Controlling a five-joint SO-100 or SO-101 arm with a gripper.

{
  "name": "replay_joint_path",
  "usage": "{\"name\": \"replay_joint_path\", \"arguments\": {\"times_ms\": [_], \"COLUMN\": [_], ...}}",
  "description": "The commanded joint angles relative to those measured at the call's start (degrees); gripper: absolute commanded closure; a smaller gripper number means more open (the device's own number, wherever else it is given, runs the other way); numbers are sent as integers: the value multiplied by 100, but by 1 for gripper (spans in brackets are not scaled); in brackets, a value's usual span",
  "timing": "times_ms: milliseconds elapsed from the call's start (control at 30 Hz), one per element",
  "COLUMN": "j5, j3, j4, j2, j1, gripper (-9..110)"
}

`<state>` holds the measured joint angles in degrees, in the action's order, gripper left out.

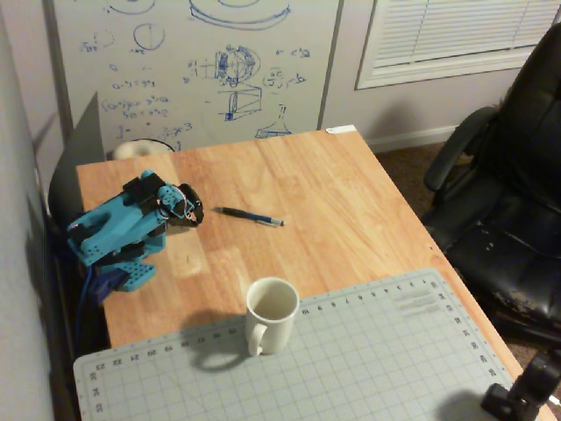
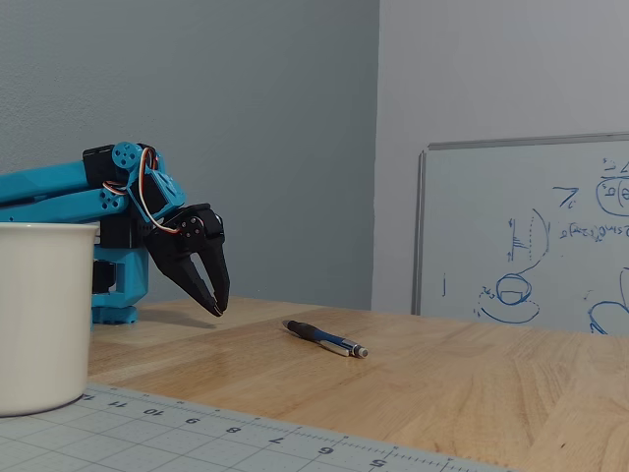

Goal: Touch the pen.

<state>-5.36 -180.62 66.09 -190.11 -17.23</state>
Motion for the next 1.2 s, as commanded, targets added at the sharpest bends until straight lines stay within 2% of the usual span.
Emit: {"name": "replay_joint_path", "arguments": {"times_ms": [0, 433, 567, 1167], "j5": [18, 26, 26, 9], "j3": [79, 185, 835, 7093], "j4": [9, -9, -18, 0], "j2": [-26, -211, 18, 6864], "j1": [0, -79, -79, 211], "gripper": [101, 101, 101, 101]}}
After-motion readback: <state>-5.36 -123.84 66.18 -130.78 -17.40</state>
